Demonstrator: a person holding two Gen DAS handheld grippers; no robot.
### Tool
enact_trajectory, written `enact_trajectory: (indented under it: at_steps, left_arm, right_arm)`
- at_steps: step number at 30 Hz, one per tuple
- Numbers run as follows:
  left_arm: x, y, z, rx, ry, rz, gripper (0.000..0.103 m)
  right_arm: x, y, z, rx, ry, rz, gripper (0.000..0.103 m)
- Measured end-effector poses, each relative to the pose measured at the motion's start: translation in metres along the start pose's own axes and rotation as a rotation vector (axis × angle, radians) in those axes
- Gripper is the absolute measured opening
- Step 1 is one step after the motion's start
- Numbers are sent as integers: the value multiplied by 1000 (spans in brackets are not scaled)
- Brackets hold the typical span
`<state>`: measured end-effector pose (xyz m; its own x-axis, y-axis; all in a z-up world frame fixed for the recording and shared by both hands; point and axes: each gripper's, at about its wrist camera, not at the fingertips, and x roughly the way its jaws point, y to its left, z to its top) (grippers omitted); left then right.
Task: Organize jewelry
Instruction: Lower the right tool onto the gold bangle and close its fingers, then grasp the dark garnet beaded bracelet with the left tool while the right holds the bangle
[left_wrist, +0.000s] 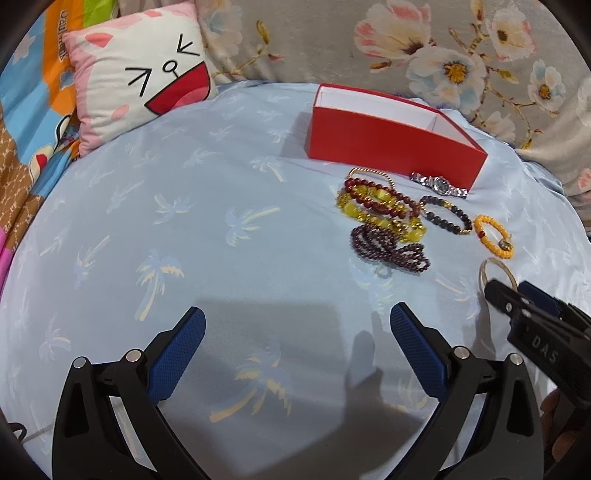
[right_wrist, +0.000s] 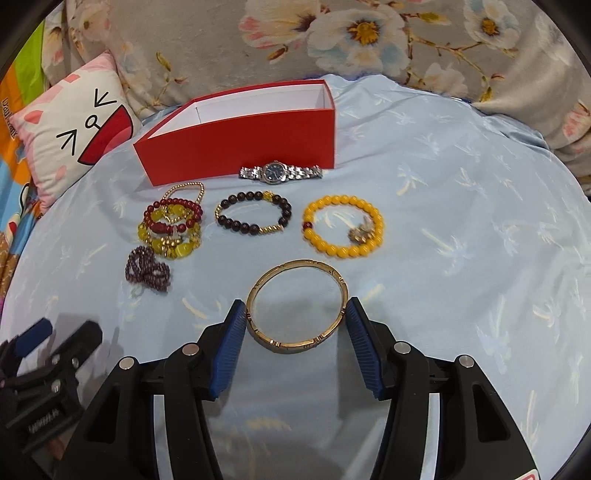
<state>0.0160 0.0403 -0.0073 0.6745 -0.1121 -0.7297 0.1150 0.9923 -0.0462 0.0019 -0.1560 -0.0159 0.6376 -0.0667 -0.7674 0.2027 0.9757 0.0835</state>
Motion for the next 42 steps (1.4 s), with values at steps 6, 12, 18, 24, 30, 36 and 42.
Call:
enact_trajectory:
  at_steps: [6, 12, 18, 24, 30, 36, 42]
  left_arm:
    - [4, -27, 17, 33, -15, -19, 96]
    - [27, -50, 28, 81, 18, -12, 95]
    - [42, -54, 32, 68, 55, -52, 72]
    - [40, -58, 32, 84, 42, -70, 48]
    - [37, -57, 30, 85, 39, -98, 28]
    - [30, -61, 24, 116, 38, -87, 7]
    - [16, -58, 20, 129, 8, -74, 6]
  right_arm:
    - [-12, -14, -13, 32, -5, 10, 54]
    - [-14, -17, -14, 33, -9, 16, 54]
    - [-13, -16, -14, 29, -4, 19, 54]
    - [-12, -13, -13, 24, -1, 19, 54]
    - [-12, -14, -13, 26, -2, 21, 54]
    - [-12, -14, -14, 27, -4, 21, 54]
    - [-16, -15, -14, 39, -25, 29, 54]
